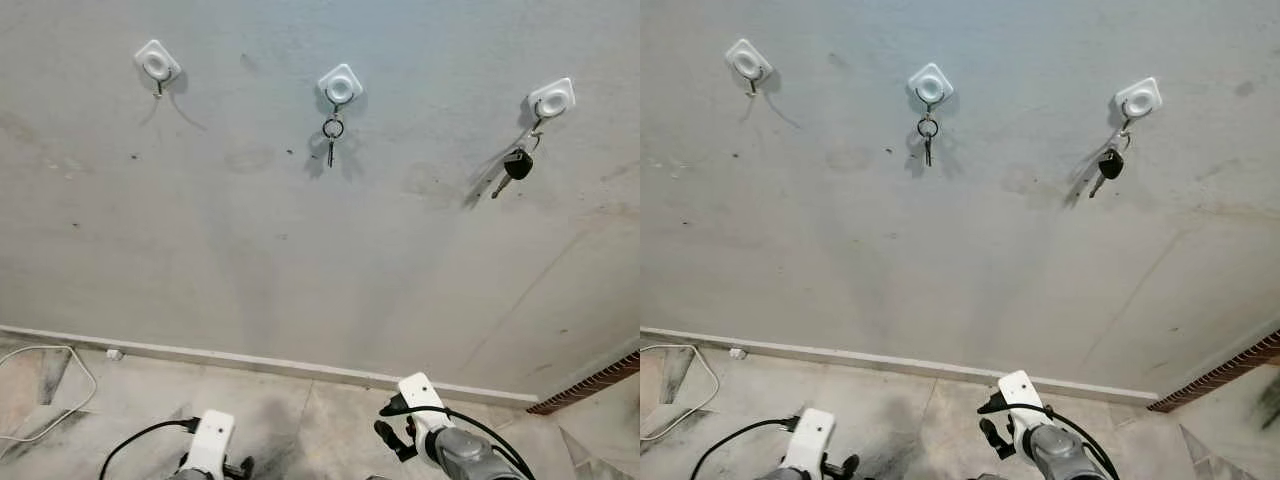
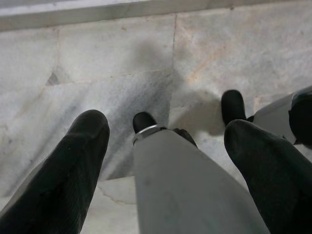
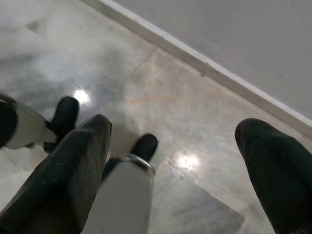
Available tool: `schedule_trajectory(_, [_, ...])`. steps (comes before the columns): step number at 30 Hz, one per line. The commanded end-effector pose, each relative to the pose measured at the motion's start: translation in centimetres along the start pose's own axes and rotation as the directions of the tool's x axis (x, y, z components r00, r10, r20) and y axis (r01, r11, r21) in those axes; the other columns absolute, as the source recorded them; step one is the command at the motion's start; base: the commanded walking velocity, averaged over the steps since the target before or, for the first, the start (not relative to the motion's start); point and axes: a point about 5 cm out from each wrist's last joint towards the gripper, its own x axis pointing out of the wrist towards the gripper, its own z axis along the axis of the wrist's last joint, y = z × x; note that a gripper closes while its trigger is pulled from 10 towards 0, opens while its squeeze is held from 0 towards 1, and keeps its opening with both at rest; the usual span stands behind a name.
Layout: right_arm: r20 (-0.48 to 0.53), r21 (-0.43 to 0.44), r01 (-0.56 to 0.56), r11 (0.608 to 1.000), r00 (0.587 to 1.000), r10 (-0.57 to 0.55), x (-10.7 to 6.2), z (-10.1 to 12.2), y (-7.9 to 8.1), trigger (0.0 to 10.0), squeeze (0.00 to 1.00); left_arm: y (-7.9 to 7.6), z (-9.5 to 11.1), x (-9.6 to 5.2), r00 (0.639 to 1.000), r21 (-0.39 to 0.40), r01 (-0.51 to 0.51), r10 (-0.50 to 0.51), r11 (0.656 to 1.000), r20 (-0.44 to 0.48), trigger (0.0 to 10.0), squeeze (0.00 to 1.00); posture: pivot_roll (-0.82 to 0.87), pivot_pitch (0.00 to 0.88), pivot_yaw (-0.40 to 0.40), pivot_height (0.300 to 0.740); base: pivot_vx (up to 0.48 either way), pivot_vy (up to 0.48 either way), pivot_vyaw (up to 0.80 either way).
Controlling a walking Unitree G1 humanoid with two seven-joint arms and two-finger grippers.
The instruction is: Hang keys on a hook
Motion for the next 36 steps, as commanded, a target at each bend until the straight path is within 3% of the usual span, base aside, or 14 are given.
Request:
schedule_trajectory(1, [-0.068, -0.039, 0.010, 0.999, 0.998, -0.012, -0.2, -1.5, 0.2, 10.0, 0.00, -0.6, -1.4, -0.1, 0.997, 0.032, -0.003, 0.005, 0.999, -0.073, 10.0, 0.00, 0.02, 0.067, -0.038, 0.740, 0.000, 0.000, 0.00])
schedule_trajectory(7, [-0.062, 0.023, -0.007, 1.000, 0.998, 0.008, 0.0, -1.3, 1.1, 10.0, 0.00, -1.2, -1.9, -0.1, 0.996, 0.048, 0.014, -0.009, 0.999, -0.093, 10.0, 0.00, 0.01, 0.073, -0.027, 0.740, 0.000, 0.000, 0.00])
schedule_trajectory(16, [-0.070, 0.031, -0.002, 1.000, 0.998, 0.005, 0.2, -1.4, 1.6, 10.0, 0.00, -1.0, -2.0, -0.1, 0.993, 0.107, 0.016, -0.004, 0.994, -0.117, 10.0, 0.00, 0.00, 0.089, 0.005, 0.740, 0.000, 0.000, -0.75])
schedule_trajectory(26, [-0.095, 0.009, -0.006, 1.000, 0.995, 0.006, -0.1, -2.1, 1.4, 10.0, 0.00, -0.9, -2.0, -0.1, 0.992, 0.109, 0.026, -0.012, 0.994, -0.122, 10.0, 0.00, -0.01, 0.101, 0.001, 0.740, 0.000, 0.000, -0.15])
schedule_trajectory(31, [-0.080, -0.049, -0.004, 0.999, 0.997, 0.001, 0.3, -0.9, 1.8, 10.0, 0.00, -0.9, -2.0, -0.1, 0.993, 0.097, 0.026, -0.015, 0.995, -0.119, 10.0, 0.00, -0.01, 0.104, -0.002, 0.740, 0.000, 0.000, 0.00])
schedule_trajectory(36, [-0.070, -0.049, -0.015, 0.999, 0.998, 0.011, 0.6, -0.2, 2.5, 10.0, 0.00, -0.9, -2.0, -0.1, 0.993, 0.099, 0.027, -0.014, 0.995, -0.121, 10.0, 0.00, -0.01, 0.104, -0.001, 0.740, 0.000, 0.050, 0.00])
